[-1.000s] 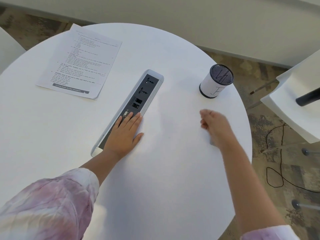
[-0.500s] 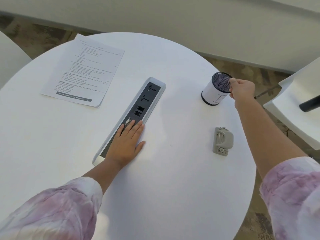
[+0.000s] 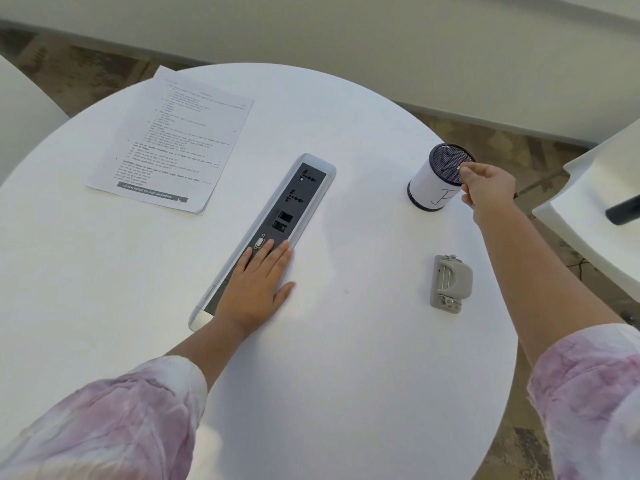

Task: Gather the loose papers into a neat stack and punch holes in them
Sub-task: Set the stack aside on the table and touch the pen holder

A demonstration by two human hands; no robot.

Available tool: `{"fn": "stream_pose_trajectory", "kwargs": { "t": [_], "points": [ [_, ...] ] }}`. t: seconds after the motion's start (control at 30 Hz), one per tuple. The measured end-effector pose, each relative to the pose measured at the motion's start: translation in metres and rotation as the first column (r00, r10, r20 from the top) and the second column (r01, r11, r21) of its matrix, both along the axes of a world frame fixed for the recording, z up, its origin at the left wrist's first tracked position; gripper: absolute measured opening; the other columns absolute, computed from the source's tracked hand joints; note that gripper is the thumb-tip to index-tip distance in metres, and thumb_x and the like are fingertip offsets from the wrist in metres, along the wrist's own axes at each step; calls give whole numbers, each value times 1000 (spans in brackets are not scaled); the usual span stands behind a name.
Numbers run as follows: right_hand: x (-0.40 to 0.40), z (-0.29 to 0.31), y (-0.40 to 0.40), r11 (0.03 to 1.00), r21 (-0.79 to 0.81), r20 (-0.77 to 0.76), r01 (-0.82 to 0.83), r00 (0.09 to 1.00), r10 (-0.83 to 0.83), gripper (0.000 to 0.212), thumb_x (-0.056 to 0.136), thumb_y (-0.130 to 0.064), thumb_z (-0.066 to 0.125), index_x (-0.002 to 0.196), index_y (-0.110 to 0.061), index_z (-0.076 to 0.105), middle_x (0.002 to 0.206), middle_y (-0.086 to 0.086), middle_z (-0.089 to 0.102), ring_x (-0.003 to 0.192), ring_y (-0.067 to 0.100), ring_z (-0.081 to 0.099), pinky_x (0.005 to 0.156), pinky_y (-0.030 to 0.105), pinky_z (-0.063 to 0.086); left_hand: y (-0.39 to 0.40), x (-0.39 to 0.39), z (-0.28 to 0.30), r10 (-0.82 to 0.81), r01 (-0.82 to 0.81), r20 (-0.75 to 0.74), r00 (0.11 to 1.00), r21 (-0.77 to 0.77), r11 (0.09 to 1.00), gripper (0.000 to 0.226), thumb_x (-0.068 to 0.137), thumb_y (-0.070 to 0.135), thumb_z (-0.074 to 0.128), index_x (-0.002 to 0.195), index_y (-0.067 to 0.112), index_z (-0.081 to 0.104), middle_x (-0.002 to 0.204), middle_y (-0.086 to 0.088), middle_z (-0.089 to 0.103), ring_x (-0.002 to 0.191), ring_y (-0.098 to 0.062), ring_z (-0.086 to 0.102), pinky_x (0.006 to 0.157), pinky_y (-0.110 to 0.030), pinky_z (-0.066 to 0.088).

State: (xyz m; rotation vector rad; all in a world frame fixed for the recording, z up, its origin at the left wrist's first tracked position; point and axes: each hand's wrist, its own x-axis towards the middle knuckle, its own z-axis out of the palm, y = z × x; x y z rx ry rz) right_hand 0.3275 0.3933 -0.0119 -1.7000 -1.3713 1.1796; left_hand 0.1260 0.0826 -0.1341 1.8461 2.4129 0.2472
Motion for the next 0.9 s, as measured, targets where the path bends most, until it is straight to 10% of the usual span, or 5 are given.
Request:
{"fn": "stream_pose_trajectory", "kwargs": {
  "t": [0.5, 0.9],
  "points": [
    [-2, -2, -17, 983, 182, 32, 11, 999, -17, 12, 89, -28, 55, 85, -18, 59, 65, -8, 58, 47, -1, 49, 49, 16, 43, 0, 0, 1, 0, 0, 7, 1000, -4, 1000, 62, 95, 49, 11, 138, 14, 38, 145, 0, 41, 135, -17, 27, 109, -39, 19],
    [0, -71, -174, 805, -142, 236, -576, 770, 592, 15, 81, -14, 65, 94, -21, 63, 80, -1, 59, 58, 0, 52, 57, 6, 39, -1, 1, -1, -2, 2, -17, 1000, 3, 1000, 57, 94, 46, 21, 138, 13, 38, 145, 0, 40, 135, -18, 28, 110, -39, 19]
  ]
}}
